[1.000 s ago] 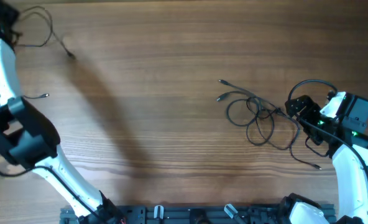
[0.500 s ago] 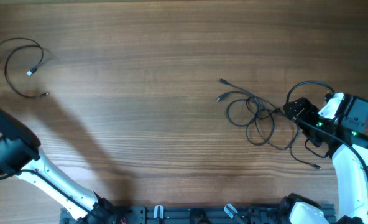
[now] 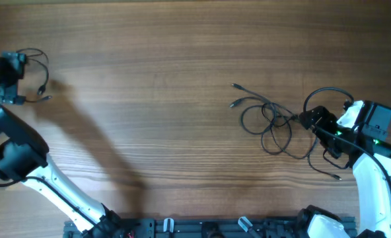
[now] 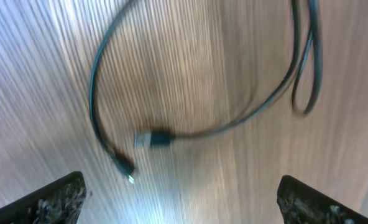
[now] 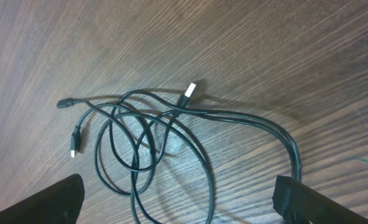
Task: Untangle cables
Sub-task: 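Release the cable at the left edge and raise the left gripper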
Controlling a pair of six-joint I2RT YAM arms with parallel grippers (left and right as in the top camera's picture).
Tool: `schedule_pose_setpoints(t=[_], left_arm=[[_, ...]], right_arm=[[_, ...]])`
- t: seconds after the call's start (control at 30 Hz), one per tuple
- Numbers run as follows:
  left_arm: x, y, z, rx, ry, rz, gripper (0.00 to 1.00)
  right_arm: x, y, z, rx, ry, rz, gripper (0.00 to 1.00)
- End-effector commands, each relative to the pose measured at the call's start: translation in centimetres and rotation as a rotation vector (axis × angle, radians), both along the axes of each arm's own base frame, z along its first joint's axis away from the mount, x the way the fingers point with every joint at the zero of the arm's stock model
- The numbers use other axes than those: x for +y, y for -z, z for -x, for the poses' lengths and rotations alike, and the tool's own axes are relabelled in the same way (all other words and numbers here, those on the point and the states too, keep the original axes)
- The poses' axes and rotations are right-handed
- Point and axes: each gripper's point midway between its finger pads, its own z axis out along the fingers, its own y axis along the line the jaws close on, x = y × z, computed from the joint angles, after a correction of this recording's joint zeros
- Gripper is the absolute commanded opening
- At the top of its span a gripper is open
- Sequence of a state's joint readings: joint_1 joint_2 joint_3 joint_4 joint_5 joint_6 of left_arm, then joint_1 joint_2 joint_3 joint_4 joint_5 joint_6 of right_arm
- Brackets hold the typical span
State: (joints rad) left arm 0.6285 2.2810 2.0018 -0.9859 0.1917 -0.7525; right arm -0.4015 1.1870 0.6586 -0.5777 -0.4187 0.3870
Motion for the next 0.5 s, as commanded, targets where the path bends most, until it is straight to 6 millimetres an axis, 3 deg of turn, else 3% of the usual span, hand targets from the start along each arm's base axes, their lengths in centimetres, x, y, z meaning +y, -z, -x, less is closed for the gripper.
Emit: schedule_pose_setpoints(t=[0.0, 0.03, 0.07, 0.13, 0.2, 0.27, 0.33, 0.37, 0.47], left_arm=[[-5.2, -0.8, -3.0, -0.056, 0.21, 0.025, 1.0], [-7.7, -1.4, -4.4, -0.114, 0.308, 0.061, 1.0], [-11.6, -2.4, -6.2, -0.186, 0.437, 0.101, 1.0], [-18.1, -3.2, -7.9, -0.251, 0.641, 0.146, 1.0], [-24.2, -3.1, -8.3, -0.245, 0.801, 0.154, 1.0], [-30.1, -3.0, -8.2, -0.23, 0.924, 0.162, 1.0], [-36.8, -2.7, -7.7, -0.21, 1.057, 0.134, 1.0], [-39.0, -2.6, -7.3, -0.202, 1.098, 0.127, 1.0], [-44.5, -2.3, -5.9, -0.17, 1.157, 0.125, 1.0]], right_arm=[[0.2, -0.8, -1.0, -0.066, -0.031, 0.007, 1.0], [0.6, -1.6, -1.9, -0.122, -0.055, -0.014, 1.0], [1.4, -2.8, -2.9, -0.195, -0.095, -0.052, 1.0], [2.8, -5.4, -4.5, -0.342, -0.179, -0.11, 1.0], [3.9, -6.8, -4.9, -0.409, -0.24, -0.156, 0.96], [4.7, -6.3, -4.4, -0.399, -0.296, -0.145, 0.82], [6.5, -4.6, -3.6, -0.343, -0.383, -0.142, 0.67], [7.1, -3.9, -3.5, -0.315, -0.391, -0.155, 0.62], [9.2, -0.2, -2.2, -0.166, -0.459, -0.171, 0.59]])
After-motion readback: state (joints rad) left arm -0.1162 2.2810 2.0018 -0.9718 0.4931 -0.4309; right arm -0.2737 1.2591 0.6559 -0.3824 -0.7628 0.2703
